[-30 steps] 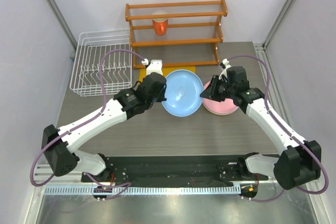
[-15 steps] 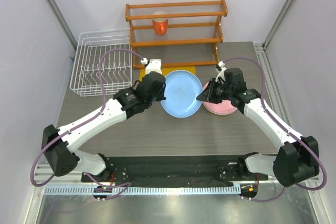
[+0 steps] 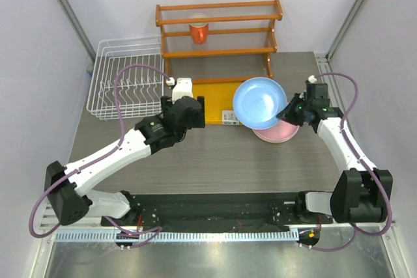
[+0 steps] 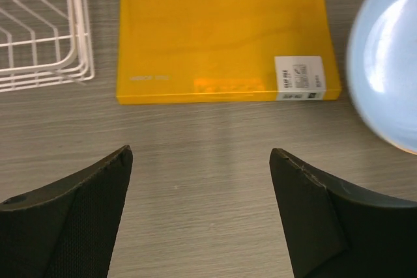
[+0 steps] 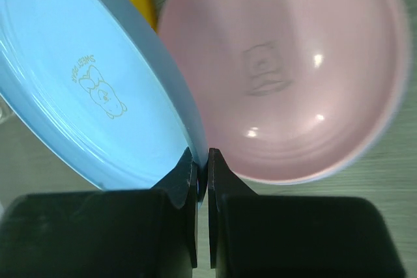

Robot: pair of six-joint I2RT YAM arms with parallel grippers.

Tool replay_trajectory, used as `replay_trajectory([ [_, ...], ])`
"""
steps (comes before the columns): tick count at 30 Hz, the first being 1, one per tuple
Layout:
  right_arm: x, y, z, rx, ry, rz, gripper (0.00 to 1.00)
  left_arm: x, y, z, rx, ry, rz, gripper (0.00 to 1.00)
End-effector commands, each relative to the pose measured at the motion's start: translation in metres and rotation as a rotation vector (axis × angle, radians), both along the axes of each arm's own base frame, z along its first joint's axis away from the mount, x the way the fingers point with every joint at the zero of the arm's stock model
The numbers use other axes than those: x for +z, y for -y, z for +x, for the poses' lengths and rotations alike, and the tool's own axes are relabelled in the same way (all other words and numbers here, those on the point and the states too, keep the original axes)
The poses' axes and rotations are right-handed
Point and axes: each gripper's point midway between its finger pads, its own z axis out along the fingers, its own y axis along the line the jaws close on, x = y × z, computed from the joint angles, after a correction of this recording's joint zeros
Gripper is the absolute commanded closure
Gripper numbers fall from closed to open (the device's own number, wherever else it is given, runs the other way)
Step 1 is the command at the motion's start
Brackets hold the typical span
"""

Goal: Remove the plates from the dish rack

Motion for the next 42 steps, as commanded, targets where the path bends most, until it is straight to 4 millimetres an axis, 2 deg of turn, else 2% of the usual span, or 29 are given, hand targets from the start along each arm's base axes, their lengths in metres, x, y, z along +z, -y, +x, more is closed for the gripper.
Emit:
replay_trajectory([
  [1,-0.001,0.043,0.008,-0.108,-0.018,-0.023,0.99,0.012,-0.038,-0.006,0.112,0.076,0.033,0.13],
  [2,-0.004,0.053,0.008,-0.134,-0.030,-0.022,0.99,0.007,-0.044,-0.007,0.127,0.078,0.044,0.12],
  [3,-0.011,0.055,0.008,-0.134,-0.051,-0.020,0.99,0.006,-0.047,-0.009,0.128,0.080,0.045,0.01],
  [10,-0.038,0.071,0.011,-0.176,-0.125,-0.022,0.99,0.012,-0.061,-0.022,0.129,0.102,0.001,0.01],
  [16,-0.051,0.083,0.010,-0.210,-0.151,-0.018,0.99,0.019,-0.070,-0.030,0.131,0.118,-0.036,0.00],
  [23,-0.058,0.081,0.007,-0.198,-0.164,-0.005,0.97,0.027,-0.082,-0.035,0.164,0.148,-0.074,0.00],
  [26,-0.059,0.080,0.005,-0.188,-0.163,-0.007,0.86,0.027,-0.086,-0.037,0.171,0.147,-0.070,0.01],
  [29,-0.060,0.080,0.002,-0.182,-0.166,-0.017,0.63,0.027,-0.088,-0.040,0.174,0.140,-0.068,0.01],
  [30,-0.058,0.081,0.001,-0.184,-0.163,-0.020,0.51,0.028,-0.088,-0.040,0.169,0.142,-0.076,0.00],
  [32,-0.057,0.083,-0.001,-0.184,-0.159,-0.039,0.42,0.029,-0.084,-0.042,0.140,0.139,-0.086,0.01],
  [34,-0.051,0.089,-0.004,-0.195,-0.153,-0.072,0.36,0.031,-0.082,-0.044,0.116,0.146,-0.101,0.01],
  [36,-0.042,0.095,-0.004,-0.203,-0.135,-0.110,0.34,0.033,-0.082,-0.045,0.115,0.146,-0.112,0.01],
  [42,0.010,0.112,-0.011,-0.258,-0.018,-0.214,0.28,0.041,-0.090,-0.047,0.141,0.166,-0.127,0.00],
])
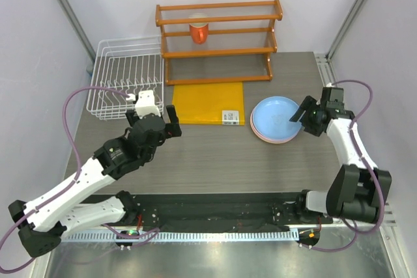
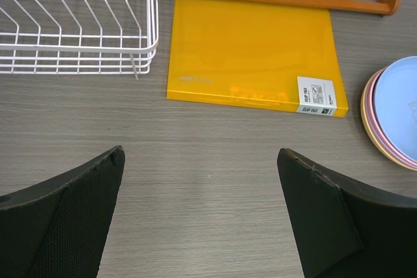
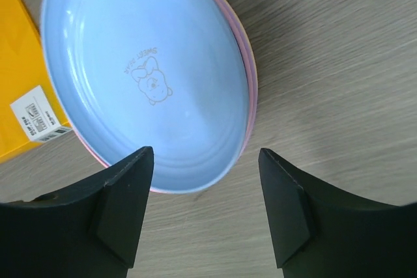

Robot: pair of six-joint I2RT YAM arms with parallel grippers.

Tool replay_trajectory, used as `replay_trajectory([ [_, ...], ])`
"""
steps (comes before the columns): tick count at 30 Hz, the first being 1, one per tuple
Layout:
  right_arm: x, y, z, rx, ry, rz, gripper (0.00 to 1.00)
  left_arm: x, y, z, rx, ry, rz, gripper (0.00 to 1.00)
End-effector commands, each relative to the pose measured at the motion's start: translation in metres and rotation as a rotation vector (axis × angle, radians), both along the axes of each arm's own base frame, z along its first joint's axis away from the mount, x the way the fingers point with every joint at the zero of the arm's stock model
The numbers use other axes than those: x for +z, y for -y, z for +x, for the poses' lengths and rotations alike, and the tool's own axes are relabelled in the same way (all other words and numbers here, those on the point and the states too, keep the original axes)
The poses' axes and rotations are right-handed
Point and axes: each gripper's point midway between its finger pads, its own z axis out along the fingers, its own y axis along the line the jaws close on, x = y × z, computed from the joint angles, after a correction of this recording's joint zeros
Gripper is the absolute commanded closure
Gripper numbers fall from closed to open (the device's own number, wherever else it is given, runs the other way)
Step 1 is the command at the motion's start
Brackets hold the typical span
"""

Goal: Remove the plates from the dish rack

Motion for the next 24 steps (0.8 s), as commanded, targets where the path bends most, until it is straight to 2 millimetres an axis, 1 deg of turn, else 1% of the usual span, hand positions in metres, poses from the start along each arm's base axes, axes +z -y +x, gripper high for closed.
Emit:
replay_trajectory([
  [1,0.059,0.023,0.001,-0.044,0.130,-0.141,0.28,0.011,-0.006,0.001,0.036,0.032,-0.029,0.01],
  [2,0.071,0.024,0.000,-0.051,0.165,-0.151,0.27,0.011,-0.009,0.000,0.046,0.027,-0.019,0.01],
  [4,0.082,0.028,-0.003,-0.076,0.189,-0.173,0.28,0.012,-0.011,0.000,0.059,0.026,-0.021,0.00],
  [5,0.091,0.029,-0.005,-0.084,0.217,-0.180,0.27,0.013,-0.012,-0.001,0.061,0.025,-0.018,0.01],
  [7,0.098,0.035,-0.007,-0.116,0.241,-0.214,0.27,0.014,-0.013,-0.001,0.065,0.030,-0.021,0.00],
  [8,0.096,0.037,-0.010,-0.126,0.245,-0.225,0.25,0.015,-0.014,-0.001,0.067,0.036,-0.021,0.00],
  [9,0.102,0.036,-0.012,-0.123,0.275,-0.230,0.20,0.017,-0.014,-0.001,0.062,0.042,-0.020,0.01],
  [10,0.098,0.035,-0.012,-0.116,0.295,-0.226,0.18,0.019,-0.016,0.000,0.059,0.053,-0.005,0.01],
  [11,0.098,0.030,-0.011,-0.100,0.323,-0.212,0.16,0.023,-0.015,0.002,0.054,0.071,-0.001,0.00],
  [12,0.103,0.018,-0.013,-0.054,0.377,-0.180,0.09,0.025,-0.015,0.004,0.056,0.079,0.009,0.00],
  [13,0.098,0.014,-0.010,-0.039,0.418,-0.177,0.06,0.028,-0.016,0.005,0.056,0.088,0.030,0.00],
  [14,0.098,0.004,-0.010,-0.008,0.443,-0.173,0.04,0.033,-0.015,0.008,0.058,0.103,0.028,0.01],
  [15,0.107,0.002,-0.010,0.003,0.497,-0.199,0.03,0.032,-0.012,0.010,0.051,0.102,0.042,0.01],
  [16,0.100,-0.002,-0.011,0.014,0.496,-0.209,0.03,0.033,-0.010,0.011,0.045,0.104,0.047,0.01],
  [17,0.102,-0.004,-0.011,0.022,0.517,-0.220,0.02,0.034,-0.008,0.013,0.041,0.100,0.050,0.00],
  [18,0.106,-0.014,-0.010,0.060,0.543,-0.225,0.00,0.034,-0.005,0.013,0.028,0.097,0.051,0.01],
  [19,0.113,-0.011,-0.010,0.043,0.573,-0.252,0.00,0.031,-0.002,0.014,0.019,0.088,0.059,0.01],
  [21,0.117,-0.012,-0.009,0.040,0.593,-0.295,0.00,0.030,0.004,0.016,-0.005,0.083,0.063,0.01],
  [22,0.118,-0.008,-0.010,0.036,0.596,-0.319,0.00,0.027,0.007,0.017,-0.013,0.073,0.070,0.00],
  [23,0.116,-0.017,-0.010,0.065,0.597,-0.318,0.00,0.027,0.010,0.017,-0.026,0.066,0.075,0.01],
  [24,0.116,-0.017,-0.009,0.063,0.596,-0.323,0.00,0.027,0.013,0.016,-0.045,0.059,0.073,0.01],
])
